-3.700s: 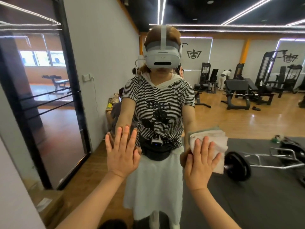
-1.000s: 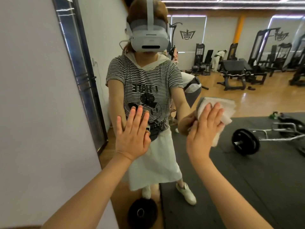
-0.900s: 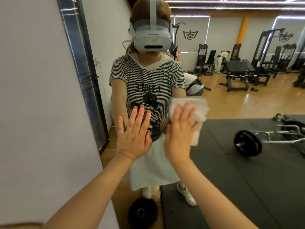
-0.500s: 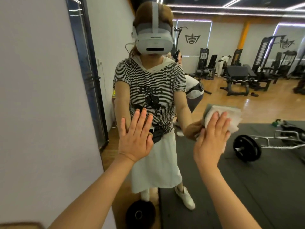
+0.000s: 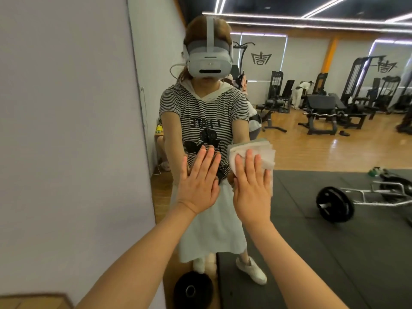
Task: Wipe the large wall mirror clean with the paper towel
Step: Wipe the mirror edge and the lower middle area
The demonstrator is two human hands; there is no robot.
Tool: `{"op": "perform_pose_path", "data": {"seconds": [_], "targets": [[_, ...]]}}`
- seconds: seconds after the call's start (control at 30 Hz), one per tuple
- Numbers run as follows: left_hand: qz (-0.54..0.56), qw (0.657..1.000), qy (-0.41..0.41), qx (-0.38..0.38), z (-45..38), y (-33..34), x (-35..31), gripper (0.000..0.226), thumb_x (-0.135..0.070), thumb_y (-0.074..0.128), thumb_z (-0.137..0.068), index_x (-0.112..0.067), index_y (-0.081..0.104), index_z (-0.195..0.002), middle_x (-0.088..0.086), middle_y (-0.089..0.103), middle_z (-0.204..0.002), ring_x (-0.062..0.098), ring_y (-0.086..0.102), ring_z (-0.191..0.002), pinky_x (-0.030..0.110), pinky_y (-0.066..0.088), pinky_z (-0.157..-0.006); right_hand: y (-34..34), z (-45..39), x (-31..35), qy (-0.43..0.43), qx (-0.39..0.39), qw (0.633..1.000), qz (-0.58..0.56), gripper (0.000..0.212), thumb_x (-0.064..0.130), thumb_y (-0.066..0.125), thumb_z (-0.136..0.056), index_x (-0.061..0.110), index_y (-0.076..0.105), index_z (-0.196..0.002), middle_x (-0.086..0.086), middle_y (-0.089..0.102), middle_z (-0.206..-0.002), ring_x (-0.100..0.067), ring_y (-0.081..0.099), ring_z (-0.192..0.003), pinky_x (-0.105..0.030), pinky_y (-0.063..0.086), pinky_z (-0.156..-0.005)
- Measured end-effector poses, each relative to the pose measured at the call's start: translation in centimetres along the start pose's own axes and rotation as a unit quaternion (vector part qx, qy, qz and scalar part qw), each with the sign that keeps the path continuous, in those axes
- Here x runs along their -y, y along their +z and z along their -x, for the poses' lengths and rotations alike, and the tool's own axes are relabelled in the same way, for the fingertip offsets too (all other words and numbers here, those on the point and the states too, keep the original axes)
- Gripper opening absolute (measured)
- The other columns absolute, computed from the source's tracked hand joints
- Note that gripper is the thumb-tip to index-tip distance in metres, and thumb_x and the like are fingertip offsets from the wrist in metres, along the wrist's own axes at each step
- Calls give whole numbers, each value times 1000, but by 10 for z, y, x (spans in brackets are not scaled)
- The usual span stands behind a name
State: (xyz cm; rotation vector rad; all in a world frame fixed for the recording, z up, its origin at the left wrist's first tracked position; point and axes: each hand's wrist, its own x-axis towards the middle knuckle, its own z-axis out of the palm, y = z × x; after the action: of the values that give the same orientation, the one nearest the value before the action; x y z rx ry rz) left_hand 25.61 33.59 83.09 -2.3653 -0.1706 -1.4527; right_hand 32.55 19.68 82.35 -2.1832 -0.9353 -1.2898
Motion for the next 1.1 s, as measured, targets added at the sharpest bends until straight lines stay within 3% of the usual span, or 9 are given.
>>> {"op": "perform_pose_path", "data": {"seconds": [0.17,0.27,0.43,0.53,0.63,0.7,0.83,0.97,1.1], "targets": [[109,993,-35,-6,14,-41,24,72,-29,44,-85,-6,19,-149,11,15,-157,15,-5,-150,43,-1,-120,-6,-2,1,3,12,1000,11,57,24,34,-95,16,23,-151,-9,23,-157,-30,17,-144,-45,7,-116],[83,992,-91,12,36,-55,77,78,-41,44,-84,-2,20,-147,16,15,-155,16,-11,-149,42,-7,-119,-7,-2,6,16,17,1000,-1,55,25,32,-96,12,26,-149,-16,30,-155,-32,19,-143,-50,13,-113],[-33,970,-108,214,56,-59,146,110,-78,31,-78,2,9,-151,19,-3,-160,28,-18,-147,52,-3,-113,-4,-3,5,14,12,1000,1,54,27,31,-97,8,29,-147,-20,32,-152,-33,18,-141,-50,11,-111],[-59,952,-100,284,52,-59,147,138,-85,55,-61,2,-7,-148,27,-3,-154,33,-26,-144,55,-7,-110,-1,-2,13,42,-7,999,-30,57,28,32,-98,9,22,-150,-19,24,-155,-33,12,-143,-45,0,-115],[-47,923,-122,363,44,-68,147,145,-78,62,-66,-11,-48,-131,24,-49,-136,30,-60,-117,60,-25,-104,10,-9,44,143,-26,984,-99,62,28,31,-95,3,21,-151,-20,14,-158,-36,7,-145,-54,-3,-115],[-35,883,-157,440,40,-75,142,134,-76,54,-76,-11,-58,-114,14,-69,-110,29,-70,-95,63,-31,-94,16,-18,74,205,-42,968,-138,65,30,32,-94,0,19,-151,-21,11,-157,-39,6,-144,-62,1,-112],[-27,873,-176,454,37,-81,139,130,-74,54,-77,-12,-55,-113,9,-71,-106,27,-70,-93,57,-40,-84,39,-11,135,40,-26,994,-103,61,31,35,-94,8,23,-149,-19,19,-155,-30,0,-147,-53,0,-113],[-20,864,-182,469,34,-87,136,130,-71,56,-78,-13,-54,-114,9,-69,-108,29,-65,-100,60,-33,-93,54,-3,146,-45,-28,997,-64,57,28,35,-93,13,26,-147,-10,21,-153,-19,-12,-149,-50,-3,-115],[-19,865,-194,463,33,-87,135,136,-70,59,-78,-17,-61,-113,8,-71,-108,27,-69,-96,59,-35,-91,39,-21,123,-148,-34,987,-57,54,26,39,-92,16,32,-145,-7,34,-153,-22,13,-146,-47,0,-115]]}}
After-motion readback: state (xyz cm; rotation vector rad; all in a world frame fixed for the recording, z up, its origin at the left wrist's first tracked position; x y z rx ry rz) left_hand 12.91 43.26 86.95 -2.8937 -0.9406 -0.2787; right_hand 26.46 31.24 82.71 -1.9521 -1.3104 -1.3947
